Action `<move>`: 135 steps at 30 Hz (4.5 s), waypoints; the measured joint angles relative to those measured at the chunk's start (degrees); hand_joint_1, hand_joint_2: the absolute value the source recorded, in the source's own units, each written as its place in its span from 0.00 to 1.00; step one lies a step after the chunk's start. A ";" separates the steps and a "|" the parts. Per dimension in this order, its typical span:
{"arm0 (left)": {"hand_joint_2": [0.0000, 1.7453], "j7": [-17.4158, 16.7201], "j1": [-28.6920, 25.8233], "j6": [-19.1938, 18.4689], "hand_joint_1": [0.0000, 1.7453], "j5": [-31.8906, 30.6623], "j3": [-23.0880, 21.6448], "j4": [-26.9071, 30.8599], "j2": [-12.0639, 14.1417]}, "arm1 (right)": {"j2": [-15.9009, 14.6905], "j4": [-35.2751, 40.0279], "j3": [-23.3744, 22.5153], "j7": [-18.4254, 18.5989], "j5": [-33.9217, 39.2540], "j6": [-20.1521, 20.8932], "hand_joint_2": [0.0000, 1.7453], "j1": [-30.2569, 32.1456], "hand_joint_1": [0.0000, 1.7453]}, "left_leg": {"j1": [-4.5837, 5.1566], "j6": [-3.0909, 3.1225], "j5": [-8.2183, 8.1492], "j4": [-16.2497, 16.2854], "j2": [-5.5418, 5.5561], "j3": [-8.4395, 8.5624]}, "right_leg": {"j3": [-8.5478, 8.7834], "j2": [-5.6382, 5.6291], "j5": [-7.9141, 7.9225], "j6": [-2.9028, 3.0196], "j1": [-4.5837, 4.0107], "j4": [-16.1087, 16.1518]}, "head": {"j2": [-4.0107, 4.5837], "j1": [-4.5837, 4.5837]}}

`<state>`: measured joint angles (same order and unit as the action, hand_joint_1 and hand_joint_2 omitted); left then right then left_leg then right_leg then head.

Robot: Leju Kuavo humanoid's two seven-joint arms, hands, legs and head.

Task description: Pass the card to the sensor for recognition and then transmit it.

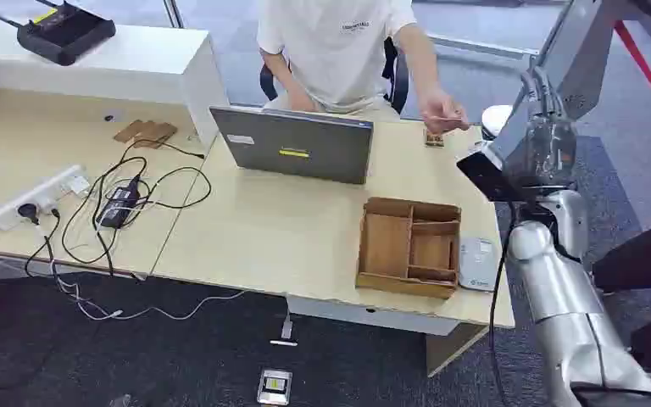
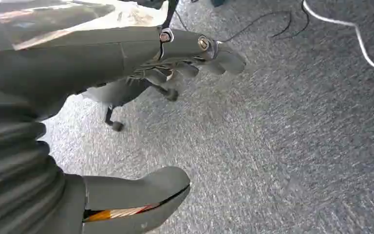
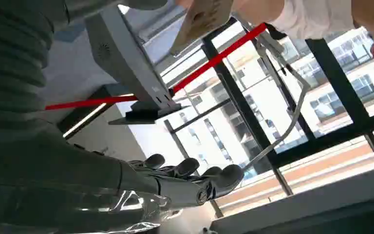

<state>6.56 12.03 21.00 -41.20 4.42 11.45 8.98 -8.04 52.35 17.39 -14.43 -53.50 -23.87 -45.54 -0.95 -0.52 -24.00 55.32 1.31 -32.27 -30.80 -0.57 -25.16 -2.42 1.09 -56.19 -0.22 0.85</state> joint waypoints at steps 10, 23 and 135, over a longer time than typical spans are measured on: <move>1.00 0.00 -0.01 -0.15 0.00 -0.09 -0.29 0.00 0.33 | 0.42 -11.18 2.63 0.22 -2.03 -0.22 1.00 -3.76 0.00 | 0.00 0.00 0.00 0.00 -0.01 -0.02 | -0.04 0.00 0.00 0.00 0.00 0.01 | 0.00 0.00; 1.00 0.20 -0.46 -0.07 0.00 0.63 -0.28 0.00 0.68 | 1.73 -16.25 2.89 -0.74 -1.44 -1.05 1.00 -4.78 1.00 | 0.00 0.00 0.00 0.00 -0.02 -0.02 | -0.04 0.00 0.00 0.00 0.00 0.00 | 0.00 -0.02; 1.00 2.82 -5.63 3.45 0.00 4.50 1.40 -0.24 0.77 | -12.81 3.16 -3.06 2.78 7.67 8.22 1.00 7.20 1.00 | 0.05 0.15 -0.10 0.07 -0.16 0.05 | 0.03 -0.24 0.04 -0.16 0.07 0.16 | 0.00 0.00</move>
<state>9.38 6.40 24.46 -36.70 5.81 11.21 9.75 -20.85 55.52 14.34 -11.65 -45.84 -15.65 -38.34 -0.90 -0.38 -24.11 55.39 1.14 -32.22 -30.77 -0.81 -25.12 -2.57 1.17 -56.03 -0.22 0.85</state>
